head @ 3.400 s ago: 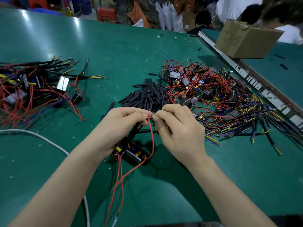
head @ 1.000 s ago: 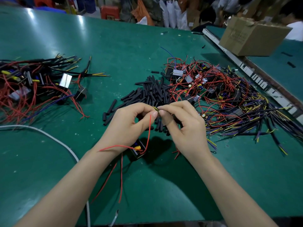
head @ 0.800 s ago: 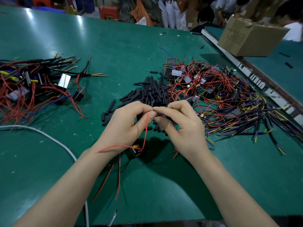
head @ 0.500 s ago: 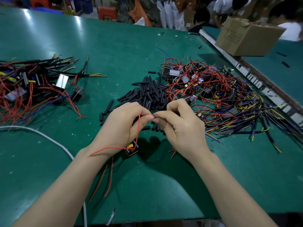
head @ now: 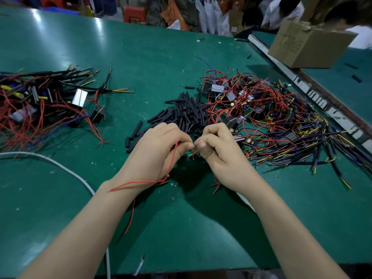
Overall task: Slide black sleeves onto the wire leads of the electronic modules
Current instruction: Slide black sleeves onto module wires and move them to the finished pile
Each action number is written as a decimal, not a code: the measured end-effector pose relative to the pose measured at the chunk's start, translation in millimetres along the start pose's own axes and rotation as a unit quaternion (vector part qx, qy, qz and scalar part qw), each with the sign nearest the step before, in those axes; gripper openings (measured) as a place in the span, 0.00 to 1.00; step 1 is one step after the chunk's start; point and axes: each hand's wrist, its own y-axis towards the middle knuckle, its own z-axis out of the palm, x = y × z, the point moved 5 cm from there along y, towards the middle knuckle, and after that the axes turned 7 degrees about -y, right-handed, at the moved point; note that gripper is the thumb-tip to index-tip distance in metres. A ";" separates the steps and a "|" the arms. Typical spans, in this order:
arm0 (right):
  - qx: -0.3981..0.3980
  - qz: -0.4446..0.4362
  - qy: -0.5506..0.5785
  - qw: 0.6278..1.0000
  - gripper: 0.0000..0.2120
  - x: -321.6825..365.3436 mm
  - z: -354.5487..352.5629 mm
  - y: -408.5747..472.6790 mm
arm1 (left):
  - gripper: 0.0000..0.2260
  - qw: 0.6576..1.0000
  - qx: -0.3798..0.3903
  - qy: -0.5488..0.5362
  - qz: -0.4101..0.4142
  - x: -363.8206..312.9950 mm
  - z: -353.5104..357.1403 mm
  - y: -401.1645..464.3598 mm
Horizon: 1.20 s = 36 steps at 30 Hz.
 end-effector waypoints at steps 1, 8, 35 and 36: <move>0.004 -0.001 0.006 1.000 0.14 -0.7 -1.0 -0.4 | 0.08 1.000 -0.001 -0.004 -0.013 0.7 -0.3 0.3; 0.003 -0.001 0.006 1.000 0.11 -4.2 -4.7 -3.3 | 0.05 0.999 0.009 0.001 -0.048 3.7 0.9 -0.3; -0.052 -0.037 0.003 0.998 0.12 4.2 -7.1 -3.7 | 0.05 0.985 0.016 -0.126 -0.113 13.1 0.7 -1.2; -0.050 -0.023 0.016 0.998 0.12 3.8 -7.5 -3.5 | 0.05 0.985 0.018 -0.129 -0.113 13.0 0.5 -0.9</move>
